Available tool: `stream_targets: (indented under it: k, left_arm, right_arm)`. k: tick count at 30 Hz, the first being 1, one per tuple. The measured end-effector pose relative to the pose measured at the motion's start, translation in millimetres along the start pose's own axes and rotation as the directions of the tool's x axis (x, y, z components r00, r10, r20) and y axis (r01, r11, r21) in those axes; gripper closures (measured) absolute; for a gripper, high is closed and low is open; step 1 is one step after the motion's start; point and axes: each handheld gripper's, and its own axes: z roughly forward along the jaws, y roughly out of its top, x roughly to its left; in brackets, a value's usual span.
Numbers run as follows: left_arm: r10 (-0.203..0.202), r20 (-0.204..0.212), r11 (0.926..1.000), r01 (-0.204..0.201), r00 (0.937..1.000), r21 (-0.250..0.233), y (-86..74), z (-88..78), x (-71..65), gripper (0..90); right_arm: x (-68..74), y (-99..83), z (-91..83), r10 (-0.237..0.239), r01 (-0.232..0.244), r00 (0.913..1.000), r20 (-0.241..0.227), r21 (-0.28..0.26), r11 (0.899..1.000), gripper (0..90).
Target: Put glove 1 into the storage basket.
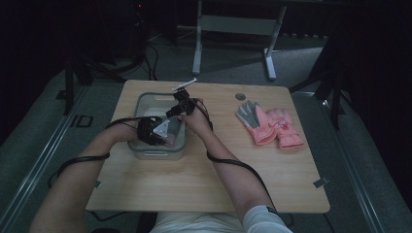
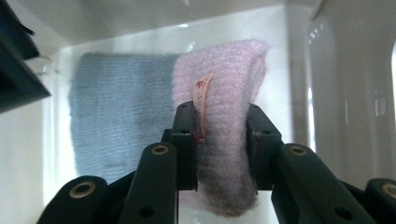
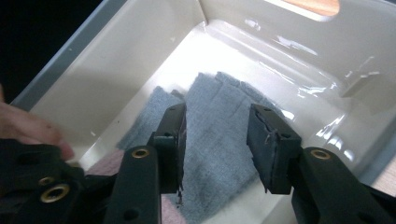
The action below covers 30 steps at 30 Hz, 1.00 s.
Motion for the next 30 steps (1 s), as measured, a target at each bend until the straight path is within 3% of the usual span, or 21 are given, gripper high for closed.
stream_targets:
  k: [1,7,9,11,14,17,19,23,26,28,30]
  left_arm:
    - [0.001,0.002,1.0,-0.001,1.0,0.005,0.3,0.2,0.3,67.9]
    - [-0.093,0.019,0.9956,0.093,0.9955,0.016,6.1,-6.0,4.7,55.9]
    - [-0.137,0.004,0.9906,0.137,0.9906,0.007,7.6,-11.1,5.5,50.2]
    - [-0.159,-0.044,0.9872,0.159,0.9863,0.005,9.5,-18.6,5.7,42.4]
    - [-0.213,-0.065,0.9772,0.212,0.975,-0.013,12.7,-30.1,7.0,36.6]
    - [-0.251,-0.056,0.9678,0.249,0.9665,-0.038,17.0,-39.3,8.5,31.5]
    - [-0.258,-0.054,0.9659,0.256,0.9647,-0.037,21.3,-41.9,8.3,29.5]
    - [-0.29,-0.032,0.9564,0.288,0.9565,-0.047,29.7,-45.2,8.3,21.9]
    - [-0.306,-0.039,0.9513,0.305,0.9511,-0.047,33.6,-46.0,8.7,10.3]
    - [-0.335,-0.022,0.9413,0.334,0.9419,-0.051,41.1,-46.6,10.7,1.6]
    - [-0.348,-0.021,0.9365,0.346,0.9374,-0.058,46.1,-47.3,11.5,1.6]
  right_arm:
    - [-1.0,-1.0,-2.1,0.001,-0.001,0.9999,-0.011,-0.01,1.0,54.5]
    - [-8.6,-6.3,-18.7,0.008,-0.011,0.9985,-0.055,-0.062,0.998,49.3]
    - [-10.0,-7.2,-27.0,-0.008,0.004,0.9986,-0.052,-0.073,0.997,46.7]
    - [-11.9,-8.7,-36.5,-0.016,0.011,0.9987,-0.049,-0.089,0.996,44.1]
    - [-15.7,-12.1,-51.6,-0.027,0.021,0.9985,-0.048,-0.115,0.993,40.6]
    - [-18.3,-17.2,-64.3,-0.034,0.028,0.9983,-0.047,-0.127,0.991,36.0]
    - [-19.6,-21.5,-70.7,-0.063,0.053,0.9955,-0.071,-0.129,0.99,28.8]
    - [-21.6,-29.1,-82.1,-0.091,0.08,0.993,-0.075,-0.134,0.988,26.3]
    - [-23.0,-32.9,-87.7,-0.095,0.084,0.9927,-0.074,-0.142,0.986,25.0]
    - [-25.5,-39.4,-95.8,-0.12,0.111,0.9912,-0.057,-0.137,0.984,24.1]
    - [-27.5,-43.7,-102.2,-0.135,0.127,0.9897,-0.048,-0.144,0.981,21.8]
